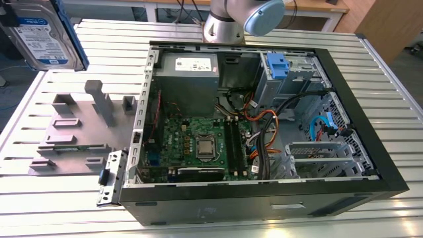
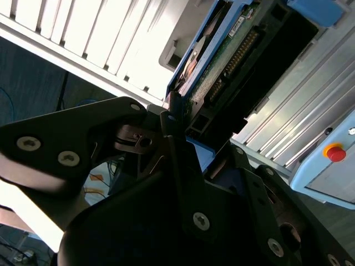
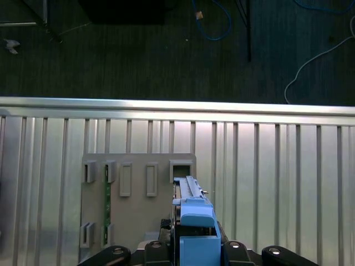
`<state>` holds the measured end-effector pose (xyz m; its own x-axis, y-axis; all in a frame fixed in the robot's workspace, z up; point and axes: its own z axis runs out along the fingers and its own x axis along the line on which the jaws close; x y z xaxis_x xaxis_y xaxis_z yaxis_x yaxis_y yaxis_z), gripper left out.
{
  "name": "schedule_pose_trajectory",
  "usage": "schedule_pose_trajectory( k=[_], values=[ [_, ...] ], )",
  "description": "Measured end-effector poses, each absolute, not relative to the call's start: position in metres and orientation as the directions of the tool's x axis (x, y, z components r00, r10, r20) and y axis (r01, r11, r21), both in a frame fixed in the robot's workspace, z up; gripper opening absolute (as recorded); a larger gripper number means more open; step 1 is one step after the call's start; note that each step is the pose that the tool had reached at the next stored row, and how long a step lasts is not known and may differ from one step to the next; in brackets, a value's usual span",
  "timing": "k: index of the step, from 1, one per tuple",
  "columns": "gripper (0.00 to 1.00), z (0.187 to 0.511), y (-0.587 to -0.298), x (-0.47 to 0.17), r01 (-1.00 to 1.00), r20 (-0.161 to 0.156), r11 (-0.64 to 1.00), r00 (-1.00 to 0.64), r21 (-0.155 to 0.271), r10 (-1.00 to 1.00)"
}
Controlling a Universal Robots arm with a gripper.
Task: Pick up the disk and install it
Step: 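Pick up the disk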
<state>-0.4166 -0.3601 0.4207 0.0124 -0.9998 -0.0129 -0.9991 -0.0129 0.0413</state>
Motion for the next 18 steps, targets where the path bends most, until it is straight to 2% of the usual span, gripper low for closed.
schedule_pose_trajectory(
  k=[18],
  values=[
    [0.36,0.4251,-0.3601,-0.4166,-0.999,-0.013,-0.013,0.012,0.041,-1.000]
  ],
)
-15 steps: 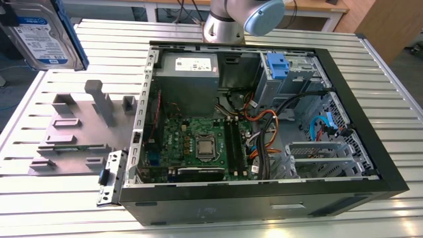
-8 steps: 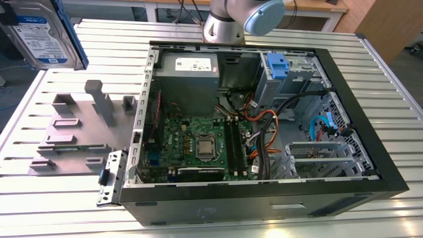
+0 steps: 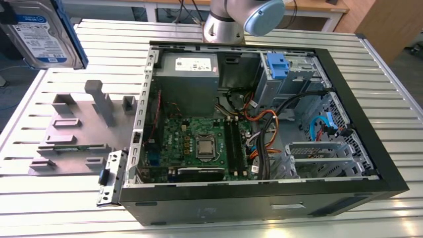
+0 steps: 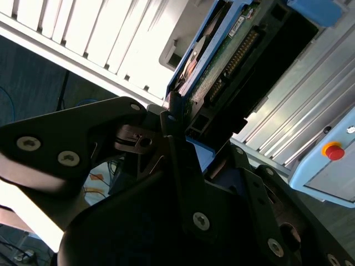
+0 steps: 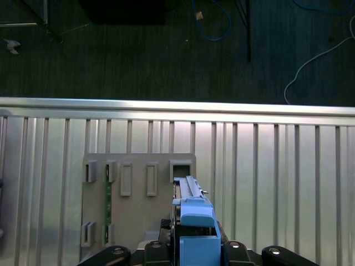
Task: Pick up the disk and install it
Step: 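Pick up the disk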
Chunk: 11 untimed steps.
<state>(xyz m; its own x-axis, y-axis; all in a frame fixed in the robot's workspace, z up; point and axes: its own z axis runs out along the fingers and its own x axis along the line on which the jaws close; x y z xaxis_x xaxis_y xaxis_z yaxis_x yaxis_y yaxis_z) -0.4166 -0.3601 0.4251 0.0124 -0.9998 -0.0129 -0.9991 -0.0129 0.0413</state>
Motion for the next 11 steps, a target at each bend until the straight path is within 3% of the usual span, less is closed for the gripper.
schedule_pose_trajectory(
  k=[11],
  values=[
    [0.36,0.4276,-0.3601,-0.4166,-0.999,-0.013,-0.013,0.012,0.041,-1.000]
  ],
)
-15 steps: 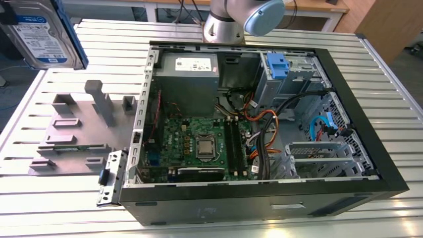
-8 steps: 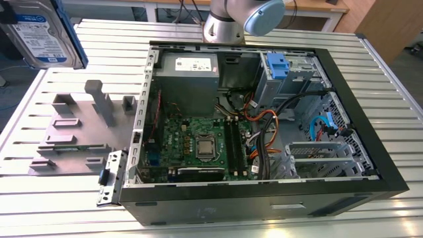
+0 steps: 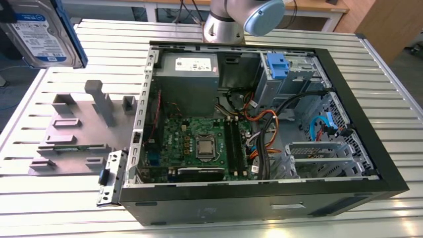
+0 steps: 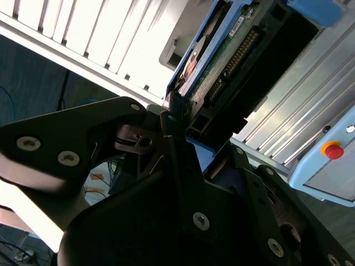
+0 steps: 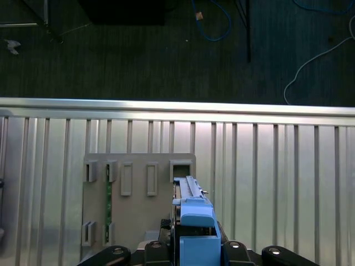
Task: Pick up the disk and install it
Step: 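Pick up the disk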
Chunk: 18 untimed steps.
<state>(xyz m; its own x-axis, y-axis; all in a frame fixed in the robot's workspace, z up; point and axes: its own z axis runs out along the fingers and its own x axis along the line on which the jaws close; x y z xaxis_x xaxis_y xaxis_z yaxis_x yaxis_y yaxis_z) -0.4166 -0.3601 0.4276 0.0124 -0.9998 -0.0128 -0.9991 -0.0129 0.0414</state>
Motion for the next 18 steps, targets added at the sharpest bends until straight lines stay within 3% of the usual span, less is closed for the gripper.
schedule_pose_trajectory(
  k=[18],
  values=[
    [0.36,0.4315,-0.3601,-0.4166,-0.999,-0.013,-0.013,0.012,0.041,-1.000]
  ],
)
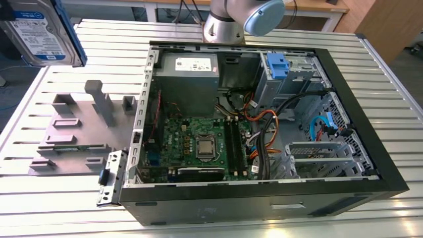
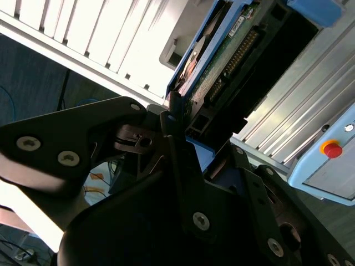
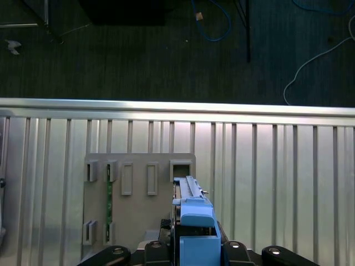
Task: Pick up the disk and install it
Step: 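Pick up the disk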
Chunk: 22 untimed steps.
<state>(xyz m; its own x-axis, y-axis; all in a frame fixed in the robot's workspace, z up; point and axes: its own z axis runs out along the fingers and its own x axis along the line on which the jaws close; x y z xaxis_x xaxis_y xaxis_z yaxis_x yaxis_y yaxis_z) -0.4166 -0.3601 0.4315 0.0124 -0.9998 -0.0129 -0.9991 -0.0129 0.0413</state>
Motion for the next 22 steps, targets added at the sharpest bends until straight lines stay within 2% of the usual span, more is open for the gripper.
schedule_pose_trajectory(
  k=[22],
  values=[
    [0.36,0.4375,-0.3601,-0.4166,-0.999,-0.013,-0.013,0.012,0.041,-1.000]
  ],
)
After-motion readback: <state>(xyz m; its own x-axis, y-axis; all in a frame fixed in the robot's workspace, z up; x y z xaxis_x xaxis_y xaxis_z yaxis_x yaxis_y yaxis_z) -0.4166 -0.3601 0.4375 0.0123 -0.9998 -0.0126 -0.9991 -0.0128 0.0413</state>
